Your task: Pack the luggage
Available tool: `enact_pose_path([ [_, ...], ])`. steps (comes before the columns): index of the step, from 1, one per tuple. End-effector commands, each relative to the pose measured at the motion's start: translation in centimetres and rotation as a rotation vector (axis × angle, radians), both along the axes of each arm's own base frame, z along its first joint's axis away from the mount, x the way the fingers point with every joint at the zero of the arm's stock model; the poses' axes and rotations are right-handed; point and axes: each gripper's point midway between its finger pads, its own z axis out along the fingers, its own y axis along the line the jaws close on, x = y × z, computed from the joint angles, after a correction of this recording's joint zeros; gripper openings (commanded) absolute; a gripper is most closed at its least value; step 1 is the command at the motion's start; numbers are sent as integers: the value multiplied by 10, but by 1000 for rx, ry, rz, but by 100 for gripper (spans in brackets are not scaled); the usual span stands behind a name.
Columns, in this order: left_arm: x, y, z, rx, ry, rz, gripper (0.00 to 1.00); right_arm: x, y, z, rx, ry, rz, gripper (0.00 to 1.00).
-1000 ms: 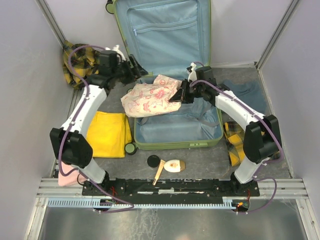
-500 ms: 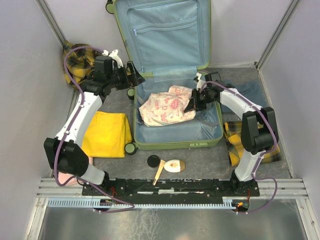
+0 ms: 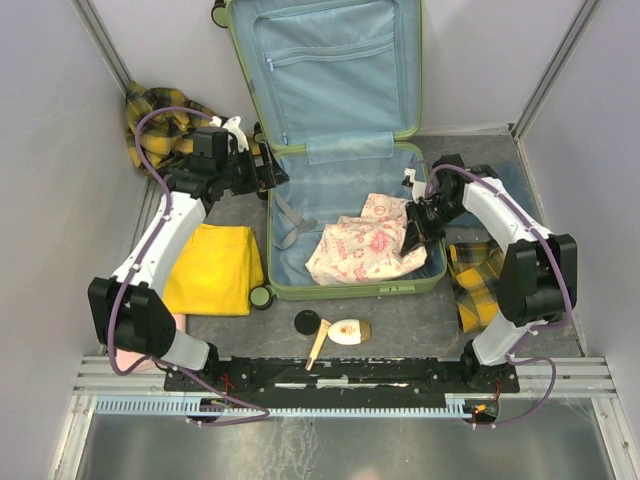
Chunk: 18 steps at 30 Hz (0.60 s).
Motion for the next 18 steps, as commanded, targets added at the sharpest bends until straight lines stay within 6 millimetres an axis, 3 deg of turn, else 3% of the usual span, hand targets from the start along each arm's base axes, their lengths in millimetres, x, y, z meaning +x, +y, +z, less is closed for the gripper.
enact_pose_path([
  [1,-12,-1,27,19,-110,-78,95,-32,-23,-6,-45,58,83,2],
  [3,-15,-1,24,29,-105,-99,96,-28,-27,-15,-72,53,69,3],
  [7,-25,-3,9,75,-66,-180,96,-15,-33,-19,-117,15,43,24],
  [12,-39,1,-3,186,-67,-323,96,1,-33,18,-111,-94,64,79],
  [14,-46,2,-6,225,-64,-383,96,6,-33,36,-109,-154,75,94],
  [18,-61,1,-12,284,-48,-506,95,16,-39,63,-146,-238,105,97],
])
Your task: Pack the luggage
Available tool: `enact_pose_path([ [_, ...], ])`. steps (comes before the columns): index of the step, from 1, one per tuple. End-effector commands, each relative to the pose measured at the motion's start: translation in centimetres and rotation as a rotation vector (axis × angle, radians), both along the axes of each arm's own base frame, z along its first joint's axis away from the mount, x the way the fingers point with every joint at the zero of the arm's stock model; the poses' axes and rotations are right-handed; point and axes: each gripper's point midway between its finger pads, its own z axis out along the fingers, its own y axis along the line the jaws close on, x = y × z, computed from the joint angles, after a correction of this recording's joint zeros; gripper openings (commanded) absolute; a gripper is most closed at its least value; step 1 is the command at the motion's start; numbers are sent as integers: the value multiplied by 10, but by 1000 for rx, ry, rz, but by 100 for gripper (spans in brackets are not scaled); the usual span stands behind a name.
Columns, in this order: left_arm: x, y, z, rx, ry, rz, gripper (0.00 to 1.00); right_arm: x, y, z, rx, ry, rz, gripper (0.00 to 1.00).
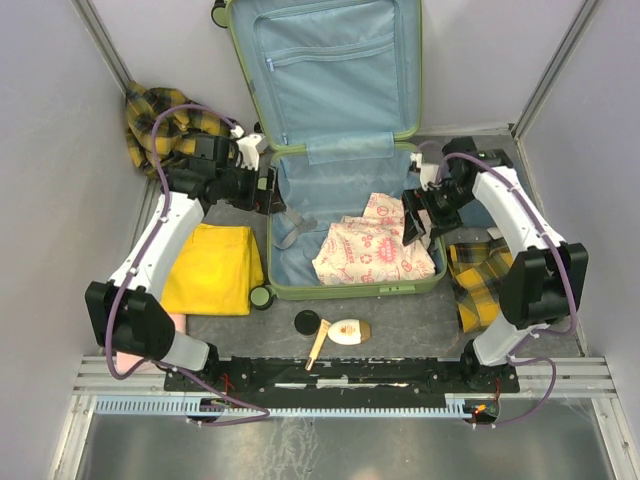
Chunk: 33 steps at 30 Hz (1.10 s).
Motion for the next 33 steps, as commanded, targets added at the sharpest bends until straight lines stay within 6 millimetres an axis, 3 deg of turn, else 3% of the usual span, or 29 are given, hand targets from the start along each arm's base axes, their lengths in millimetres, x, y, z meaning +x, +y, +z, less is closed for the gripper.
enact_pose_path([
  [1,-17,-6,7,85,-49,-225,95,12,-12,49,-45,-178,68,96],
  [4,-32,-21,0,99,-48,-318,92,9,-6,63,-13,-212,95,89],
  [7,-45,-43,-14,126,-40,-413,87,-7,11,59,16,-167,143,81],
  [11,-53,-70,-42,164,8,-492,78,-15,18,28,-54,-124,166,76],
  [17,-51,-100,-86,224,72,-566,68,-2,0,-21,-184,-98,171,76],
  [20,-49,-105,-111,260,105,-570,64,2,-3,-42,-211,-76,181,76],
  [25,-47,-97,-144,323,150,-556,59,11,-12,-75,-268,-67,204,78],
  [29,-49,-87,-141,340,164,-525,57,16,-9,-86,-263,-56,213,79],
  [33,-49,-80,-102,245,142,-491,67,19,2,-63,-202,-90,198,82],
])
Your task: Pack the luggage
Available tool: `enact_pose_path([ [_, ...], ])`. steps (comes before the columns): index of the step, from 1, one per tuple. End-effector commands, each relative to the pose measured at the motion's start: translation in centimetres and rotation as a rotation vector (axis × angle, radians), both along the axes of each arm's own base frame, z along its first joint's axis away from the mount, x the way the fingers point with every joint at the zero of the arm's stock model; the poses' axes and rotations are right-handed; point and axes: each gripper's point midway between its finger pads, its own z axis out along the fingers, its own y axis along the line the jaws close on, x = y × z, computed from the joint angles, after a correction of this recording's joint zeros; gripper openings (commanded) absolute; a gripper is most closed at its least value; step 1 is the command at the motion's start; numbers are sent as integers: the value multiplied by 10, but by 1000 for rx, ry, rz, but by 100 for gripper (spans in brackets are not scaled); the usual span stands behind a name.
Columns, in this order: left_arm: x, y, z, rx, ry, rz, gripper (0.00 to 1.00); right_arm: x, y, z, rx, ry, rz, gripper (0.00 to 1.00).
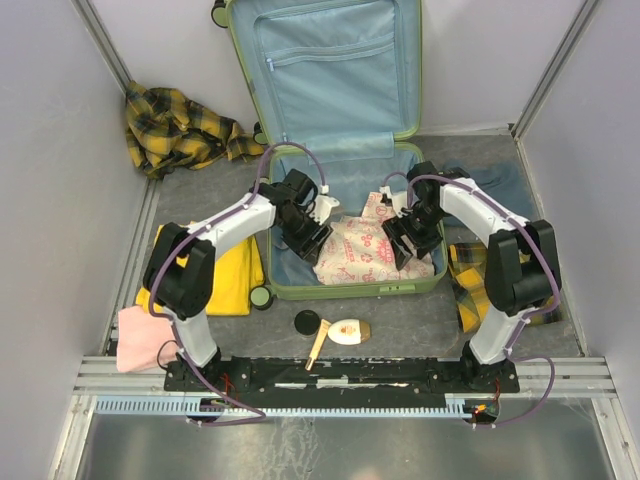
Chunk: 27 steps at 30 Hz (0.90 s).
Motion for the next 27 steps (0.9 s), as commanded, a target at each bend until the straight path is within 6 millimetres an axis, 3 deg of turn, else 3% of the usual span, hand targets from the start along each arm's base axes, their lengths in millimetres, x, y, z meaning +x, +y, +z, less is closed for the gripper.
enact_pose_path([
  [1,11,9,59,-116,-84,33,71,29,-1,16,27,-130,12,84],
  [5,13,31,103,-195,-118,80,85,35,16,65,135,-205,9,93],
  [8,15,61,123,-199,-150,129,95,35,24,100,197,-260,5,98],
  [11,9,86,130,-178,-154,172,97,31,26,128,229,-304,3,100],
  [14,3,101,136,-168,-170,210,97,25,15,150,247,-337,-23,100],
  [18,-6,106,139,-163,-181,236,97,16,-23,163,216,-376,-71,99],
  [22,-6,110,139,-154,-193,272,97,8,-64,163,158,-397,-109,99],
  [25,-4,123,140,-132,-208,322,97,1,-77,158,156,-363,-144,99],
  [27,-4,144,141,-97,-230,371,97,-6,-80,154,157,-342,-157,100],
])
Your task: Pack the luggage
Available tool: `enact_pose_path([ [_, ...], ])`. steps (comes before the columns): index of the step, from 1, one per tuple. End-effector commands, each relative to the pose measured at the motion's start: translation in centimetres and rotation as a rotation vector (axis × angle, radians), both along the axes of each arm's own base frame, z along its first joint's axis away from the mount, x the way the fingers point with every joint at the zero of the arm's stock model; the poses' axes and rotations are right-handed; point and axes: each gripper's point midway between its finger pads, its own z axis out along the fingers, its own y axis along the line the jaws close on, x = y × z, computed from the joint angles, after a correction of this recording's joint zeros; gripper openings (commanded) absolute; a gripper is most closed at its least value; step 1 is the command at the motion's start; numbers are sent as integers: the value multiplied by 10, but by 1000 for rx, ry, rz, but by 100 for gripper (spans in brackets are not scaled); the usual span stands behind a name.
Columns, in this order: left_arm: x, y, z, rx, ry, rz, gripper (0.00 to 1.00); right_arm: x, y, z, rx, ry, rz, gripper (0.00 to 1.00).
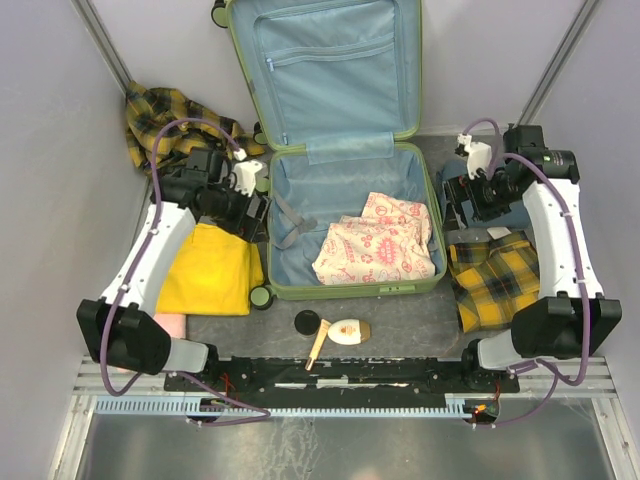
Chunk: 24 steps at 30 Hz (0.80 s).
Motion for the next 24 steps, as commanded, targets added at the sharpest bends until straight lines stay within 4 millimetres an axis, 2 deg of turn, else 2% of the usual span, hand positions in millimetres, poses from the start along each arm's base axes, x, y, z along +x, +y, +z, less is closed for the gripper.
enact_pose_path([
  [1,-2,44,10,67,-56,109,97,-23,-6,-3,3,30,30,100],
  [4,-19,88,0,130,-15,177,97,-27,-4,-4,14,14,22,100],
  [7,-47,134,-17,197,62,225,95,-29,-1,-5,32,17,16,100],
  [12,-97,183,-62,319,219,224,85,-31,2,-10,52,34,16,100],
  [14,-106,189,-81,353,248,220,83,-32,3,-11,58,38,16,100],
  [16,-103,189,-94,349,234,225,83,-32,5,-12,69,45,16,100],
  [19,-90,182,-112,299,244,263,82,-32,6,-14,76,54,14,100],
  [24,-54,176,-144,286,209,360,81,-32,5,-19,71,61,8,100],
])
